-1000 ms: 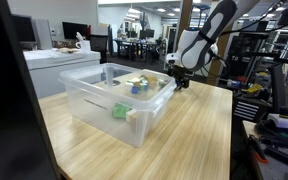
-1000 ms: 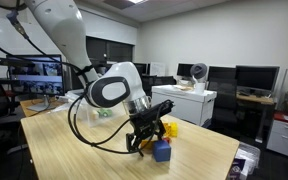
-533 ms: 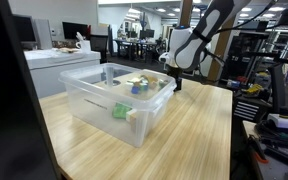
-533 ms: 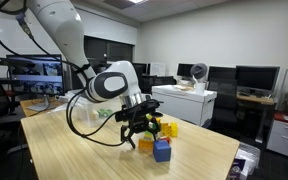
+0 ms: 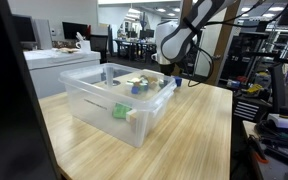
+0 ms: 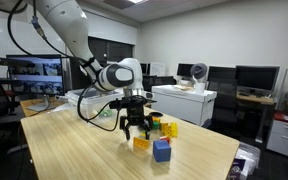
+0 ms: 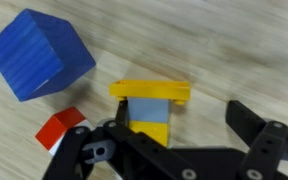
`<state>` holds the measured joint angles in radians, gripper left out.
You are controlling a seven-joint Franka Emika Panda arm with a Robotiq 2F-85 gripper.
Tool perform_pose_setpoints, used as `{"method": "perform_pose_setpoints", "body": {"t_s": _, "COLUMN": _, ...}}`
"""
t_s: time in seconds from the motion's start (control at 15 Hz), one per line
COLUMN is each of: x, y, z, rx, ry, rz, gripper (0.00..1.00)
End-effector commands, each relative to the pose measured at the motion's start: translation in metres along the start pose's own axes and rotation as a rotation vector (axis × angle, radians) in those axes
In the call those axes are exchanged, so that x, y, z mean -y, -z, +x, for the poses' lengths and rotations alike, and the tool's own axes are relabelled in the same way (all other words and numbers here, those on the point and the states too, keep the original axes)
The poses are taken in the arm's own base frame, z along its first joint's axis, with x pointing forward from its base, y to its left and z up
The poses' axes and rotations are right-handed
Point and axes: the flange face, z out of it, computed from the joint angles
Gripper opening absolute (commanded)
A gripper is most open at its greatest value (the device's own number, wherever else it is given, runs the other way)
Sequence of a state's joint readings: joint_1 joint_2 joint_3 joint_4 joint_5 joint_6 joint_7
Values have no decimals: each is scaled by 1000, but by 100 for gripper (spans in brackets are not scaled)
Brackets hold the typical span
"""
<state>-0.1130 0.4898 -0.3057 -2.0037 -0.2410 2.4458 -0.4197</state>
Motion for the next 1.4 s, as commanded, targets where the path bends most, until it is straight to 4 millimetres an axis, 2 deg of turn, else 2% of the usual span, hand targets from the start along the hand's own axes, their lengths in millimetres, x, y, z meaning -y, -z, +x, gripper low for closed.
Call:
{"method": "perform_pose_setpoints", "body": {"t_s": 0.0, "x": -8, "y": 5, "z": 7, "rx": 2, "ry": -178, "rz": 34, "gripper": 100}}
{"method": "perform_pose_setpoints", "body": {"t_s": 0.2, "x": -17, "y": 11, "z": 9, "rx": -38, "ry": -321, "rz": 7, "gripper": 100}}
{"method": "perform_pose_setpoints", "body": {"t_s": 0.27, "x": -19, "y": 13, "z": 9, "rx": -46, "ry": -370, "rz": 3, "gripper": 75}}
{"method": "perform_pose_setpoints", "body": {"t_s": 0.33, "x": -20, "y": 16, "z": 8, "rx": -57, "ry": -404, "rz": -3, "gripper": 73}}
{"method": "perform_pose_setpoints", "body": {"t_s": 0.87, "x": -23, "y": 22, "z": 4, "rx": -122, "ry": -513, "rz": -35, "gripper": 17}}
{"method": "perform_pose_setpoints", "body": {"t_s": 0.93, "x": -28, "y": 26, "z": -1, "rx": -143, "ry": -514, "rz": -56, "gripper": 14}}
{"method": "perform_pose_setpoints", "body": {"t_s": 1.07, "x": -37, "y": 39, "z": -13, "rx": -160, "ry": -500, "rz": -61, "gripper": 13}}
{"method": "perform_pose_setpoints", "body": {"t_s": 1.2, "x": -45, "y": 71, "z": -24, "rx": -222, "ry": -477, "rz": -66, "gripper": 13}}
{"method": "perform_pose_setpoints", "body": {"t_s": 1.27, "x": -44, "y": 102, "z": -28, "rx": -304, "ry": -458, "rz": -65, "gripper": 13}}
{"method": "perform_pose_setpoints", "body": {"t_s": 1.33, "x": -44, "y": 121, "z": -29, "rx": -357, "ry": -446, "rz": -65, "gripper": 13}}
